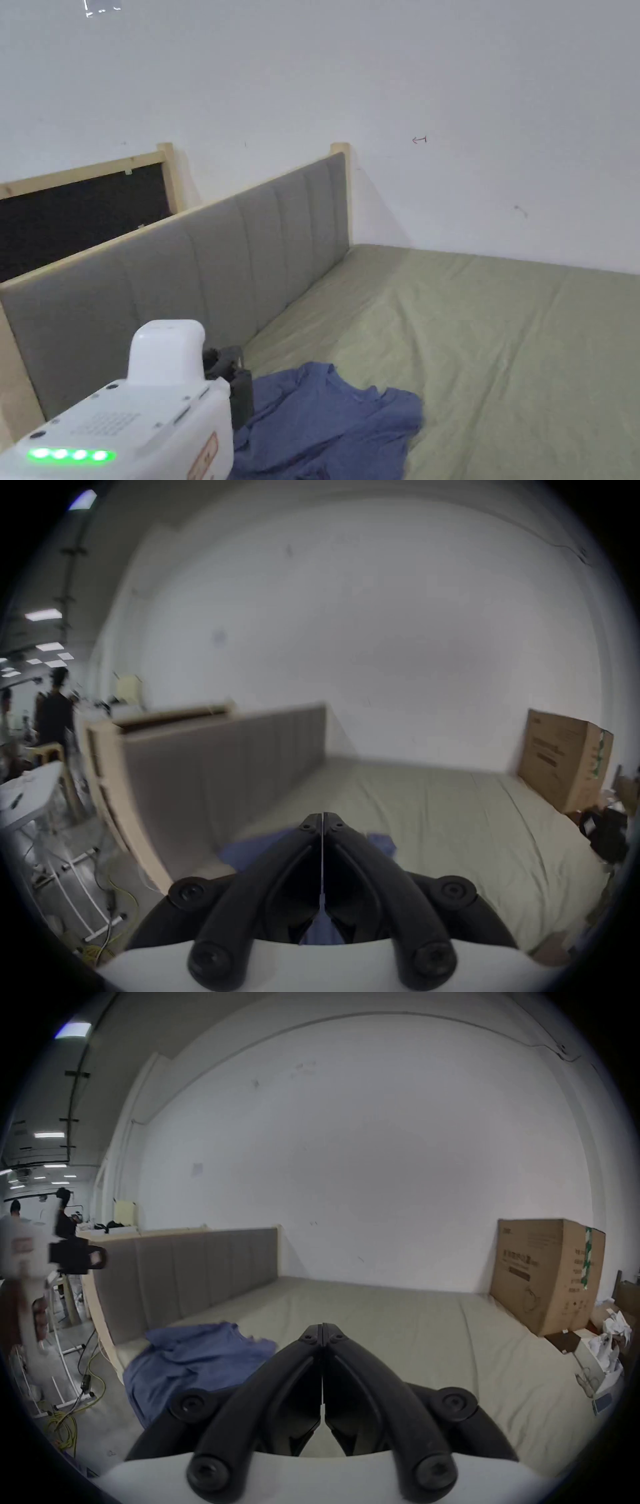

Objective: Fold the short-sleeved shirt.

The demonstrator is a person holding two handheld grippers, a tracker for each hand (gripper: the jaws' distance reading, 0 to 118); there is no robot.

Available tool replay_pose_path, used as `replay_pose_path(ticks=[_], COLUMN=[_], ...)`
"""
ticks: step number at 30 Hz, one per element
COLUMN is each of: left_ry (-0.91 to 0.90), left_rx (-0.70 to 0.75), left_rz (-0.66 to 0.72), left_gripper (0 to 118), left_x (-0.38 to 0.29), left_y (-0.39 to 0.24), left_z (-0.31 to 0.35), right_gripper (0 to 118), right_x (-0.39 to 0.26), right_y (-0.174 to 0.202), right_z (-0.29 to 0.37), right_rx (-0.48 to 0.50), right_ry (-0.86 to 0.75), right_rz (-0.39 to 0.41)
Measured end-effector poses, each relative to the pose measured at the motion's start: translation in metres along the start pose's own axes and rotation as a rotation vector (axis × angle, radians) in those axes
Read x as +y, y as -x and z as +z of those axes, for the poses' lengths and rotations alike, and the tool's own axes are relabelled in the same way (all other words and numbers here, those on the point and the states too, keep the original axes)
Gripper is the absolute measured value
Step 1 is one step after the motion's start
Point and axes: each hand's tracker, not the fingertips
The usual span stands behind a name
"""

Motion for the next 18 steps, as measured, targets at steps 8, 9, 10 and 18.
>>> replay_pose_path(ticks=[8,9,10,18], left_ry=[0.575,0.616,0.625,0.872], left_rx=[-0.133,-0.115,-0.105,-0.123], left_rz=[-0.172,-0.163,-0.160,-0.189], left_gripper=[89,118,117,118], left_x=[-0.070,-0.080,-0.088,-0.159], left_y=[0.002,0.001,0.003,0.000], left_z=[-0.221,-0.237,-0.245,-0.323], right_gripper=[0,0,0,0], right_x=[-0.019,-0.021,-0.023,-0.043], right_y=[-0.064,-0.071,-0.076,-0.104], right_z=[-0.014,-0.016,-0.018,-0.028], right_rx=[-0.125,-0.140,-0.151,-0.181], right_ry=[0.133,0.145,0.156,0.220], right_rz=[-0.144,-0.146,-0.150,-0.182])
